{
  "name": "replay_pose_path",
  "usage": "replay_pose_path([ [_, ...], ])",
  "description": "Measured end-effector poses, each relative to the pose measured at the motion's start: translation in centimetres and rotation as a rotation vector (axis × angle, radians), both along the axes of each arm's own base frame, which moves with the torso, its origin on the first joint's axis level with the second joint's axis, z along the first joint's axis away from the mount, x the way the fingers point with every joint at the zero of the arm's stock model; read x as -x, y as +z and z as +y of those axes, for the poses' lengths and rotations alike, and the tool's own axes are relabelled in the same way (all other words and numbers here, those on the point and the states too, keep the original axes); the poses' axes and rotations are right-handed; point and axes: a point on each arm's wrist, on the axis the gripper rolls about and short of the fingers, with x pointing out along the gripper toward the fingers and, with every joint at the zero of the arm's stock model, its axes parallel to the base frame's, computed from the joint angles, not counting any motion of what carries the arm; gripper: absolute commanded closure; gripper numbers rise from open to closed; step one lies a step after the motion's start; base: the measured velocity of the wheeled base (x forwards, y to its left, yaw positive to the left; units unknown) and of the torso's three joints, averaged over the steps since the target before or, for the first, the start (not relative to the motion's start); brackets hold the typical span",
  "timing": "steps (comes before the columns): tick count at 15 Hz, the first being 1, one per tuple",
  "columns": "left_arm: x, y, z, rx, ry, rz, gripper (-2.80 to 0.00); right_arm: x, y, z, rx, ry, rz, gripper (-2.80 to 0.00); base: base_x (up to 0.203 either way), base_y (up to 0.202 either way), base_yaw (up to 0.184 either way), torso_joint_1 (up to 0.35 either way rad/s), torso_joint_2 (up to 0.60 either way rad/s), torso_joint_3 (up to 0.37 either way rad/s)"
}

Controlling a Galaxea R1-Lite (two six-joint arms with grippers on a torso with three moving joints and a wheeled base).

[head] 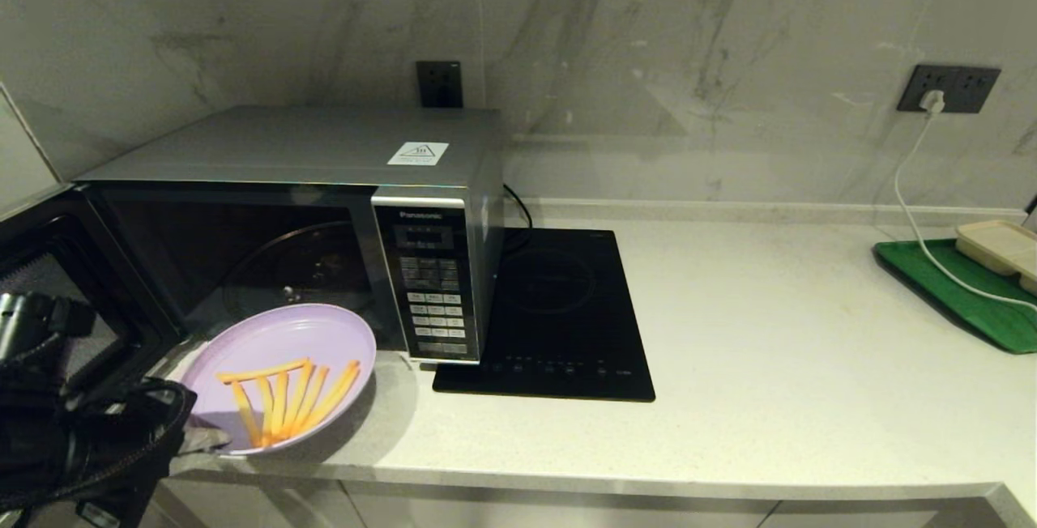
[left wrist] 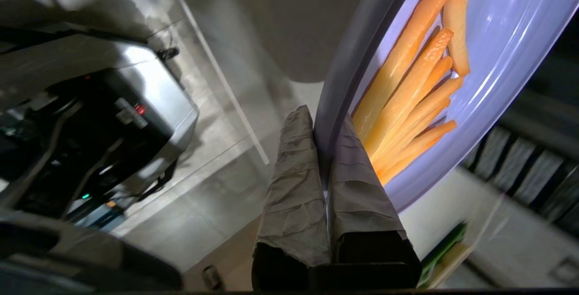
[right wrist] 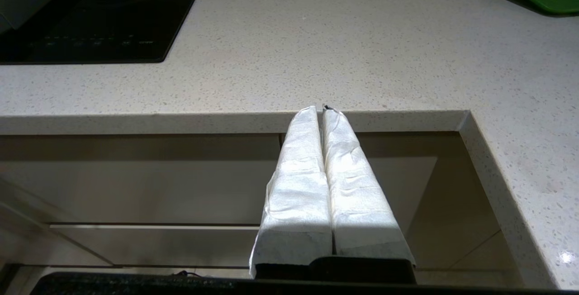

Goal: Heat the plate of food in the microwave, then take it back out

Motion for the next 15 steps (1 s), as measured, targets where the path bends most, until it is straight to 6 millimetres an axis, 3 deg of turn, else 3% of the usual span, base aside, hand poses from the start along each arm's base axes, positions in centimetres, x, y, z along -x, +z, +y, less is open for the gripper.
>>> replay_pose_path([
  [4,1.9,-0.1,-2.2,-0.001,-0.126,-0.02,0.0,0.0,0.0,0.0,0.0,0.001,0.0,0.0,0.0,0.0,0.0,0.0,0.0,0.0],
  [9,3.0,0.2,-5.4,0.003,-0.328,-0.045,0.0,0.0,0.0,0.0,0.0,0.0,0.0,0.0,0.0,0.0,0.0,0.0,0.0,0.0],
  [15,1.4,-0.3,-10.3,0.008,-0.551,-0.103,0.0,0.0,0.0,0.0,0.0,0.0,0.0,0.0,0.0,0.0,0.0,0.0,0.0,0.0],
])
